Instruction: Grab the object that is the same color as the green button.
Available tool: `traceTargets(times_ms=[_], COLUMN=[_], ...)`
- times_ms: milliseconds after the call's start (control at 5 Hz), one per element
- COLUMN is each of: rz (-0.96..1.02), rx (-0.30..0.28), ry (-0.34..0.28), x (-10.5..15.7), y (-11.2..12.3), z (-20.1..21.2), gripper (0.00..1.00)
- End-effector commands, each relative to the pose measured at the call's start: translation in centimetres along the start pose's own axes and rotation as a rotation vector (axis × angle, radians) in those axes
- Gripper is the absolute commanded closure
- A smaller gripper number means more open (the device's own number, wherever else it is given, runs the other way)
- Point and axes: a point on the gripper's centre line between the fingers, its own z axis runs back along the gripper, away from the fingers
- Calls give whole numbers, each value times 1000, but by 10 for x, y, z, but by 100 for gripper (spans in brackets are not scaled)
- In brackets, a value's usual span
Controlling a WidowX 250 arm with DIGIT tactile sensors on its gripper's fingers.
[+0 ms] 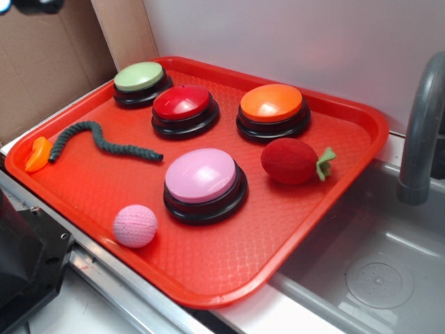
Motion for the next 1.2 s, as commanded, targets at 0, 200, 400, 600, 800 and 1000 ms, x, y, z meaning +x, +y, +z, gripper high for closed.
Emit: traceTargets(times_ms=[0, 200, 400, 600, 800, 1000], rz=[310, 541, 733, 840, 981, 1061], rx=[-37, -60, -52, 1, -4, 4], ry=[-58, -111, -146, -160, -244, -255], x=[47, 62, 68, 70, 73, 74], y=[35, 58, 75, 94, 104, 112], z=[-20, -41, -63, -90, -113, -133], gripper=[0, 0, 0, 0, 0, 0])
